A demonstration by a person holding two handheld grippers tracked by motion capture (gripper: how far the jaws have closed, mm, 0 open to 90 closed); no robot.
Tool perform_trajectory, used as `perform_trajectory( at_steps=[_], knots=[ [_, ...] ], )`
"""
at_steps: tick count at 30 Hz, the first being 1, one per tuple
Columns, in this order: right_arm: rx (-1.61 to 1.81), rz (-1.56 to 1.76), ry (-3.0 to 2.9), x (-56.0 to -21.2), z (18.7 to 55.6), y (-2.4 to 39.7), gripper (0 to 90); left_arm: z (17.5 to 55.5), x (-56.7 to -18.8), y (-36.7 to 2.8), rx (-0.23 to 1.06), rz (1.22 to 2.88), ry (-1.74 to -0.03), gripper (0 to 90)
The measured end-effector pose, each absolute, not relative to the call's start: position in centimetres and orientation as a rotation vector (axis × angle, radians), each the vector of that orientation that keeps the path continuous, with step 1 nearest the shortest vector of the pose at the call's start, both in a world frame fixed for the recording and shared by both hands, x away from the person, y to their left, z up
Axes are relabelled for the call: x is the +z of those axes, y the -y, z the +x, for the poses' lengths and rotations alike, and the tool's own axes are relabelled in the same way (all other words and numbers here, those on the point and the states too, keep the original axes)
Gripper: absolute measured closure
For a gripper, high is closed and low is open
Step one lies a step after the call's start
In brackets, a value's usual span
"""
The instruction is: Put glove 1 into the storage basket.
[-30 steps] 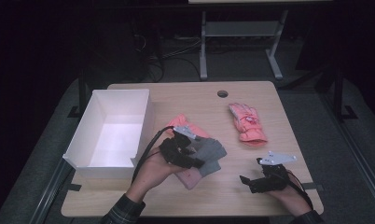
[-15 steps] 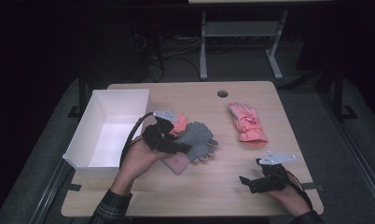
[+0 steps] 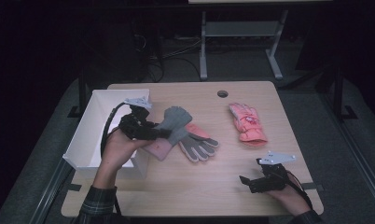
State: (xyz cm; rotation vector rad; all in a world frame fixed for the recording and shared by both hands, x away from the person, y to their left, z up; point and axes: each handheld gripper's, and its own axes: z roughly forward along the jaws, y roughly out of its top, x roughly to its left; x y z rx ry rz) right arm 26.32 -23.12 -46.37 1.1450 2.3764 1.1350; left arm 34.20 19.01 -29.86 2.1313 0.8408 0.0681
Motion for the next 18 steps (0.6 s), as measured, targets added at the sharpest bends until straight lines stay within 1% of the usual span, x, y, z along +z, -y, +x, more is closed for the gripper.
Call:
perform_trajectory(
  at_steps=[4,7,8,9,11,18],
  knots=[
    [1.131,1.142,-2.385,-46.3,26.1,23.1,3.2,34.2,-29.3,-20.3,0.114,2.12,-0.864,65.0],
    [1.127,1.141,-2.391,-46.3,26.1,23.1,3.3,34.4,-28.4,-22.4,0.178,2.093,-0.915,65.0],
    [1.127,1.141,-2.391,-46.3,26.1,23.1,3.3,34.4,-28.4,-22.4,0.178,2.093,-0.915,65.0],
    [1.131,1.144,-2.387,-46.3,26.1,23.2,3.2,34.6,-27.8,-23.5,0.213,2.072,-0.945,65.0],
    [1.135,1.144,-2.382,-46.2,26.2,23.4,3.3,34.8,-27.5,-24.6,0.229,2.038,-0.972,65.0],
    [1.143,1.13,-2.393,-46.2,26.4,23.1,3.2,36.0,-28.1,-27.6,0.288,2.007,-1.106,65.0]
  ],
)
